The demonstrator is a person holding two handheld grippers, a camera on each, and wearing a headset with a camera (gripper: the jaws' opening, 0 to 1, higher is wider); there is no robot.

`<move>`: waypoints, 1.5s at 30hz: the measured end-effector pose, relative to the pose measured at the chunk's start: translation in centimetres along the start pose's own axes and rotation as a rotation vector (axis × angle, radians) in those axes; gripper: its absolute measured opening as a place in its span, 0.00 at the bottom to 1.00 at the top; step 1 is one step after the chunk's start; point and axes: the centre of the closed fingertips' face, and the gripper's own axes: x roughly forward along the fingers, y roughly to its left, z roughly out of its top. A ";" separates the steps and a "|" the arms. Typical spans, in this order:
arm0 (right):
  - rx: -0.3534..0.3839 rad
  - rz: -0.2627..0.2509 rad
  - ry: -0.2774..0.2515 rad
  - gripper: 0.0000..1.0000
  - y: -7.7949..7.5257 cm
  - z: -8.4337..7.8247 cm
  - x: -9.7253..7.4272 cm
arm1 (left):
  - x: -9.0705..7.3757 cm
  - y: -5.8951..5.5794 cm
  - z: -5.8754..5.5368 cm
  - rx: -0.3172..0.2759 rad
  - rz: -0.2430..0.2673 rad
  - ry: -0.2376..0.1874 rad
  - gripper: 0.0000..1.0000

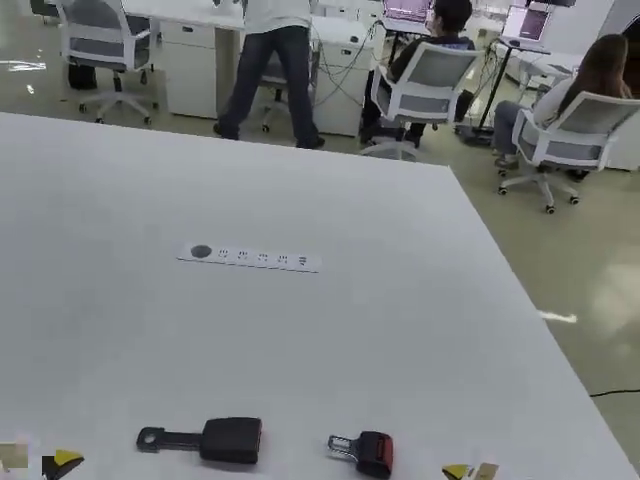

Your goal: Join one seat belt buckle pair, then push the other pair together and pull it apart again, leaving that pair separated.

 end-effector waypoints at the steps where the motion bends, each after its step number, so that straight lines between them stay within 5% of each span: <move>1: 0.000 0.001 0.001 0.88 0.0 0.0 0.0 | -0.1 0.0 0.0 -0.001 0.000 0.000 1.00; 27: -0.024 0.051 0.019 0.88 2.1 -1.4 1.2 | 0.5 -2.3 -0.8 0.026 -0.033 0.008 1.00; 45: -0.042 0.043 0.012 0.88 2.7 -1.2 -0.1 | 0.1 -3.5 -1.0 0.042 -0.047 0.002 1.00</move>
